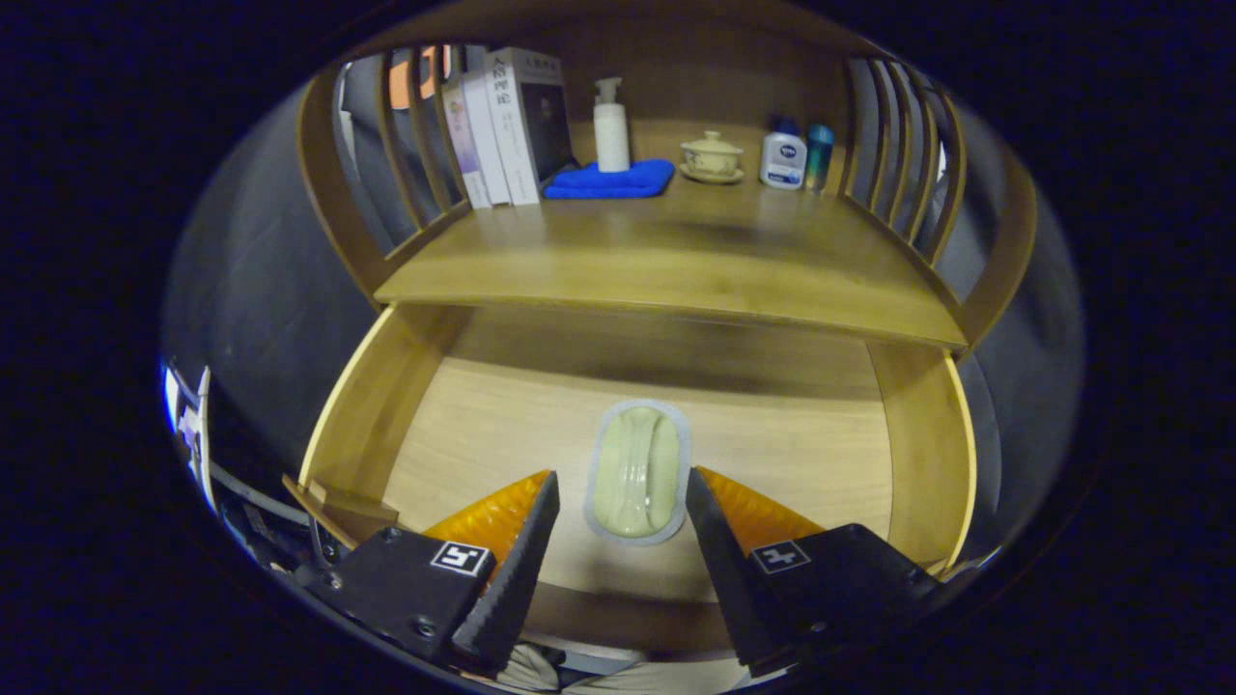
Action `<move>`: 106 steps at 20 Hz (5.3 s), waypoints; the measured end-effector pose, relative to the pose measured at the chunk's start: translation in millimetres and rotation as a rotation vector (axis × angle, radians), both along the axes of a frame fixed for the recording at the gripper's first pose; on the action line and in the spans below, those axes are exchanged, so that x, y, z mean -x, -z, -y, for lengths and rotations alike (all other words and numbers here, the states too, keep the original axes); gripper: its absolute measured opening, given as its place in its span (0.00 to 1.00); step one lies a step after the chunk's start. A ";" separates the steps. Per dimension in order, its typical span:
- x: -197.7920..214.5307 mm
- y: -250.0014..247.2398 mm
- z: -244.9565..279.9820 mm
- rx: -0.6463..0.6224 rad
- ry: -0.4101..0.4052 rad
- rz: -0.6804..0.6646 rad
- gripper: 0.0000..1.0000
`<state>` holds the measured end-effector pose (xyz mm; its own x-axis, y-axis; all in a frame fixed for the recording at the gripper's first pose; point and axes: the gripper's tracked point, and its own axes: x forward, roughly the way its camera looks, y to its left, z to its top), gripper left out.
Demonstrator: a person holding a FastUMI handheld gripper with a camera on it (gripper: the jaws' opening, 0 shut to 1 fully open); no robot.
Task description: Pull open the drawer, take out the items inside it, and place them on the countertop above the cabinet.
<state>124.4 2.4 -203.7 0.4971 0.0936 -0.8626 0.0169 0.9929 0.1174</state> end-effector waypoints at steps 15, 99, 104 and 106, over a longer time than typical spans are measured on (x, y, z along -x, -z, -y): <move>-6.6 48.1 -1.4 0.064 0.006 -0.150 0.23; 10.2 -157.7 -40.3 0.083 -0.106 0.714 0.83; 51.1 -137.2 -50.9 0.118 -0.130 0.860 0.95; 68.9 -128.7 -54.8 0.096 -0.109 0.884 1.00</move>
